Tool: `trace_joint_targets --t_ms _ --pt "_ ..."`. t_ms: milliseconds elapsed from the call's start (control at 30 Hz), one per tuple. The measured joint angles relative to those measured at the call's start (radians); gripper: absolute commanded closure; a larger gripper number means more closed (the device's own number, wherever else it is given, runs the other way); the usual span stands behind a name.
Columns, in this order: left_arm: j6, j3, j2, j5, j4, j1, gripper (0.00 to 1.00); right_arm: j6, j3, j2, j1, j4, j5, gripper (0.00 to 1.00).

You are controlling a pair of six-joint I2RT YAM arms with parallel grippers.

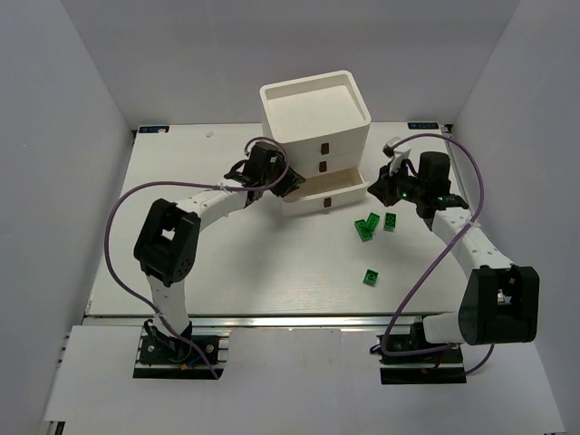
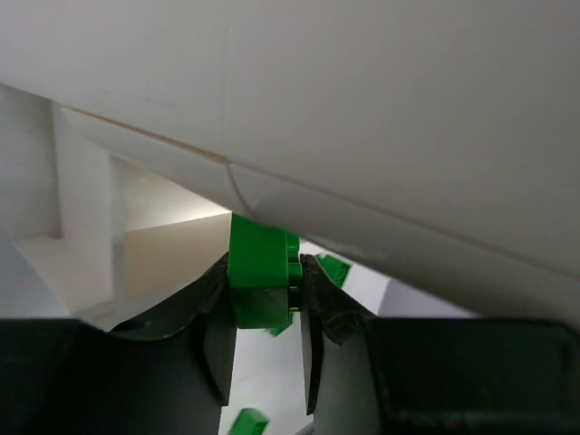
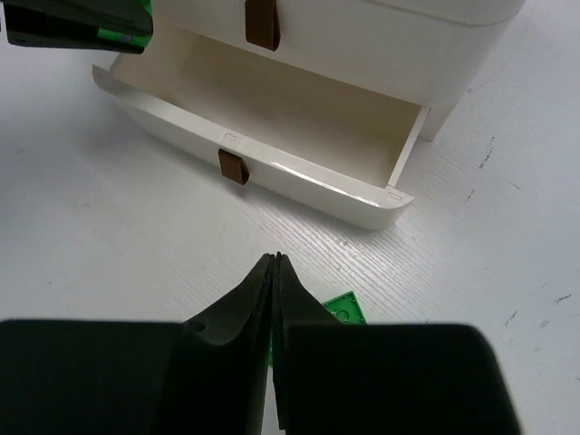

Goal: Sort the legos into containers by color

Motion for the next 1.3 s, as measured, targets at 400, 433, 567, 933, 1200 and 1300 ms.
trace_joint_targets --t_ms 400,433,567,933,1200,1300 --pt "-0.095 0.051 0.043 0.005 0.022 0.000 0.22 -0.056 -0.002 -0.001 -0.013 -0.024 -0.034 0.48" --pt "-0.095 0.051 0.043 0.010 0.023 -0.001 0.23 -0.064 -0.002 0.000 -0.014 -0.030 -0.039 0.49" --pt "-0.094 0.052 0.041 0.030 0.044 -0.008 0.45 -0.144 -0.001 0.017 -0.017 -0.051 -0.064 0.60" --pt "0.071 -0.159 -0.355 0.006 0.011 0.000 0.20 -0.203 0.234 0.366 -0.026 -0.302 0.029 0.24" --pt "0.202 -0.327 -0.681 -0.221 -0.183 0.006 0.08 -0.005 0.290 0.356 -0.027 -0.369 0.166 0.32" --pt "0.225 -0.384 -0.742 -0.319 -0.301 0.008 0.07 0.035 0.289 0.344 -0.029 -0.393 0.262 0.37"
